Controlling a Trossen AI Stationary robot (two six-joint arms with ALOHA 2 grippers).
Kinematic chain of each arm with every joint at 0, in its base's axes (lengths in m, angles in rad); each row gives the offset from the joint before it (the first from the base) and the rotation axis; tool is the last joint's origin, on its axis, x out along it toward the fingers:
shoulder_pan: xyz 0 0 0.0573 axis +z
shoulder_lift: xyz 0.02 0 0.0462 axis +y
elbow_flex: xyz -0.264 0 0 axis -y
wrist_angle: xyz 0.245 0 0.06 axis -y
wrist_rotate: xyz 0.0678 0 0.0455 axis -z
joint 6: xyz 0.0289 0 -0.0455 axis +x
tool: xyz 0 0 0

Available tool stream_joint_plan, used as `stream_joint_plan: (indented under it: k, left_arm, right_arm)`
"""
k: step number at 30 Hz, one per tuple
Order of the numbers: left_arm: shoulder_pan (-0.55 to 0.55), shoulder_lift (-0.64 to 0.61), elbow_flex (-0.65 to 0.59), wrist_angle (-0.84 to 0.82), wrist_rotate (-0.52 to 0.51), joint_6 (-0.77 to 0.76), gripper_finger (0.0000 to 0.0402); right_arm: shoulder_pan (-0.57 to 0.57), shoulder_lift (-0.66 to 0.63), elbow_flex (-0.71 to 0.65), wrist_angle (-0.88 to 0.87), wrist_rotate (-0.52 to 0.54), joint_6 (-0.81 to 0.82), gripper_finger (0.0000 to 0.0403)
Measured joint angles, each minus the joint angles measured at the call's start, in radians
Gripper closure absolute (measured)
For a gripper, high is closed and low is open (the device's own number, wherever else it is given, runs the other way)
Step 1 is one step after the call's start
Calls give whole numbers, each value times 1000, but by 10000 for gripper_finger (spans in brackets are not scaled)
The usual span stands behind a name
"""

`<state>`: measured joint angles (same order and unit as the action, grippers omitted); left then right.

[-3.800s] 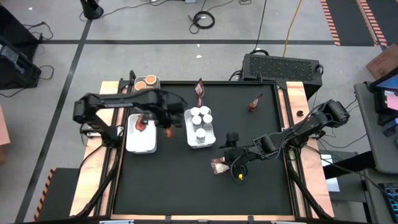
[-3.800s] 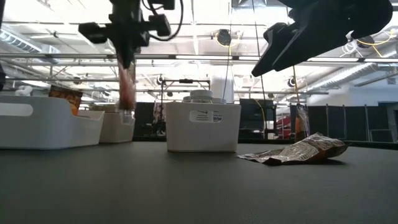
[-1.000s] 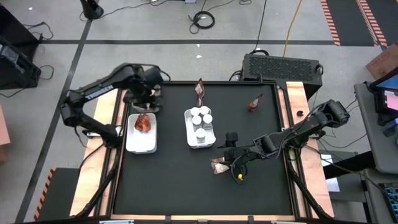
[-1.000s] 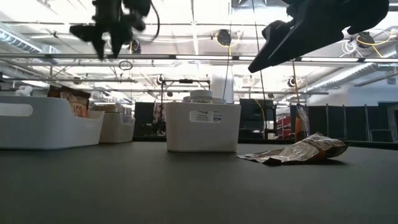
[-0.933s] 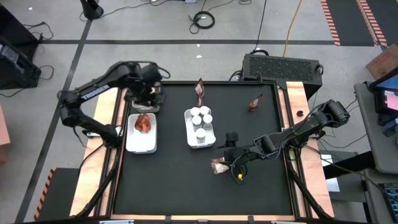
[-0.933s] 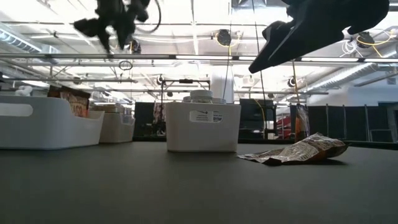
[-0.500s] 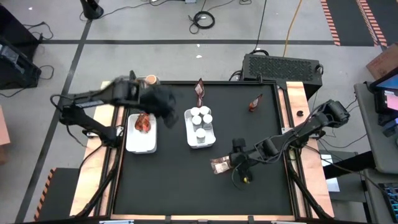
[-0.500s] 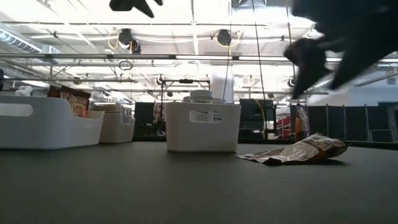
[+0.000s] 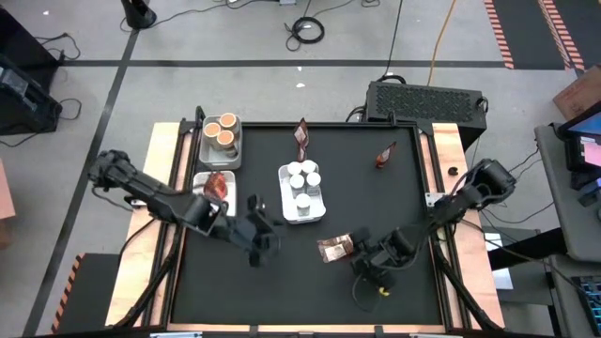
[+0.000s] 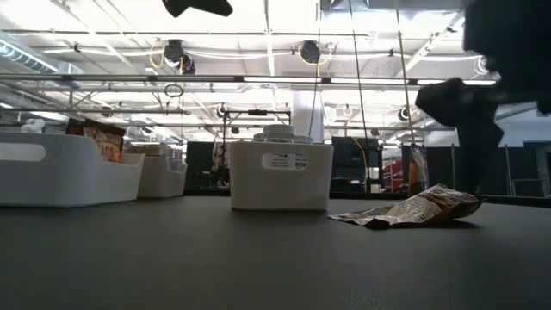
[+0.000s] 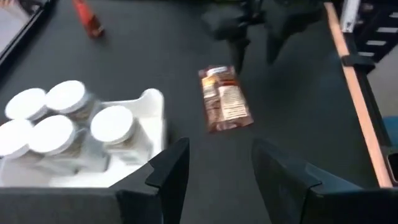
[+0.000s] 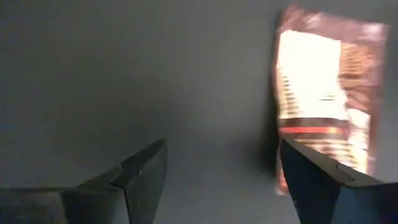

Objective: Sort spices by type
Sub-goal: Put the orange seasoning pack into the left white bin

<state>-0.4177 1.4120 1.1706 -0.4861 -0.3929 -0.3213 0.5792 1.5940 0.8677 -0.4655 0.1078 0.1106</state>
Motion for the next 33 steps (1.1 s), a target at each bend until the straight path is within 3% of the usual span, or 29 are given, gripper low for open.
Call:
stream_joint_plan:
  k: [7, 15, 22, 28, 30, 33]
  left_arm:
    - [-22, 0, -148, 227, -35, 20, 226]
    - [-22, -40, -170, 183, -35, 1, 226]
    - [-24, -224, -198, 187, -92, 69, 226]
    - [-29, -328, -503, 611, -78, 52, 226]
    - [-26, -325, -559, 780, -57, 46, 226]
    - [-26, -294, -596, 881, -56, 40, 226]
  right_arm:
    - [15, 77, 1, 9, 45, -55, 138]
    - [18, 19, 7, -25, 81, -10, 138]
    - [18, -54, 35, -117, 91, -10, 138]
    - [18, -53, -31, -100, 156, -41, 138]
    - [18, -64, -59, -65, 177, -44, 138]
    - [17, -74, -89, 20, 185, -48, 138]
